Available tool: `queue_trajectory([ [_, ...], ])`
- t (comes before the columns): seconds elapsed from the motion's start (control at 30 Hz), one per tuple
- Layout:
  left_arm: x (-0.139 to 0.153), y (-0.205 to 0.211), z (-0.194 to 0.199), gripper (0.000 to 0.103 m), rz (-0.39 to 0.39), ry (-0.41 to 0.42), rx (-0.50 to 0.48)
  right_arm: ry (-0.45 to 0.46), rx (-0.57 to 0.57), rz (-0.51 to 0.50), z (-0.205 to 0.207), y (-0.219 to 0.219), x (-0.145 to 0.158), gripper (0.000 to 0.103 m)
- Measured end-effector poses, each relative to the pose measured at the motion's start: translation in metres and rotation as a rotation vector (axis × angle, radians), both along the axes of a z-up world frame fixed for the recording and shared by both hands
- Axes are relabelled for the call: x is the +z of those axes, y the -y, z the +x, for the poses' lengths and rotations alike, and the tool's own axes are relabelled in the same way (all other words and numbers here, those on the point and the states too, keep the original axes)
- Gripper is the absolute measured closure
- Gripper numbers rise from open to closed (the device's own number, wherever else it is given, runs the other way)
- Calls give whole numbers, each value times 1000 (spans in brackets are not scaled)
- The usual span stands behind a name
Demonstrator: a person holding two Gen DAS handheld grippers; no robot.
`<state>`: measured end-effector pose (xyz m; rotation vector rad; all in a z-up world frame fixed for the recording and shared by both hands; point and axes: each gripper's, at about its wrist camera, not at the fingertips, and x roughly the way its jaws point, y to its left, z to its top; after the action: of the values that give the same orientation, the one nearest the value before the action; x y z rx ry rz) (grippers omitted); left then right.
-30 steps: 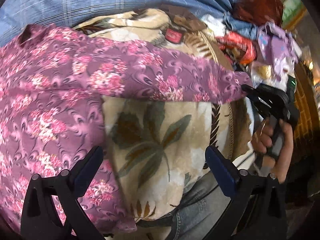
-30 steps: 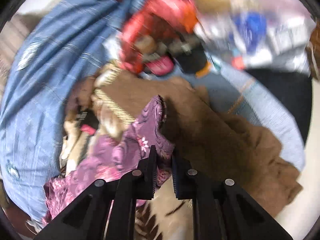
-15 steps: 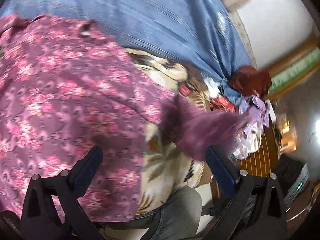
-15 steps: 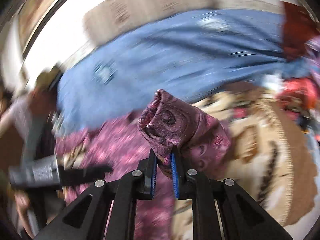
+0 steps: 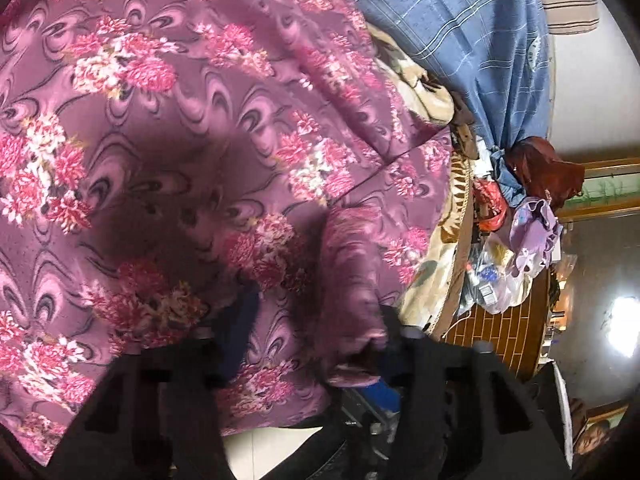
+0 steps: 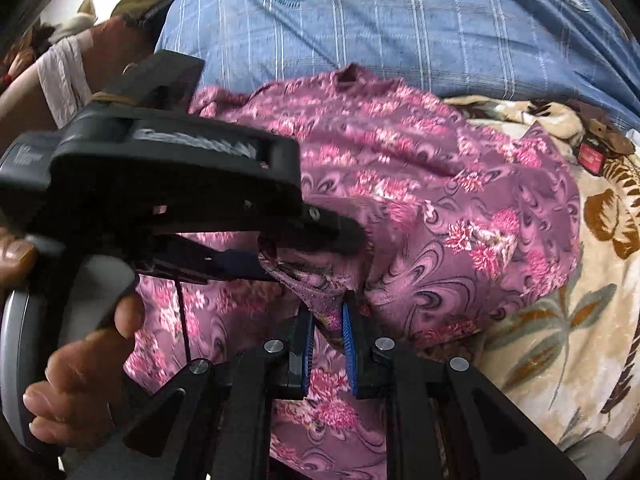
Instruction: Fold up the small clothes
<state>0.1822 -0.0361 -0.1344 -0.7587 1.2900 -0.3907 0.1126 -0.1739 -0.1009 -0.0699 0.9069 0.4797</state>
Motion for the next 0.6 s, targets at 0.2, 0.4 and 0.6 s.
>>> queue_trajectory([
  [0.2, 66, -31, -27, 99, -111, 161, 55, 95, 44, 48, -14, -15, 43, 90],
  [0.4, 85, -97, -70, 99, -33, 234, 149, 108, 214, 115, -32, -68, 63, 84],
  [0.6, -5, -140, -75, 99, 36, 62, 228, -247, 265, 125, -16, -90, -27, 57],
])
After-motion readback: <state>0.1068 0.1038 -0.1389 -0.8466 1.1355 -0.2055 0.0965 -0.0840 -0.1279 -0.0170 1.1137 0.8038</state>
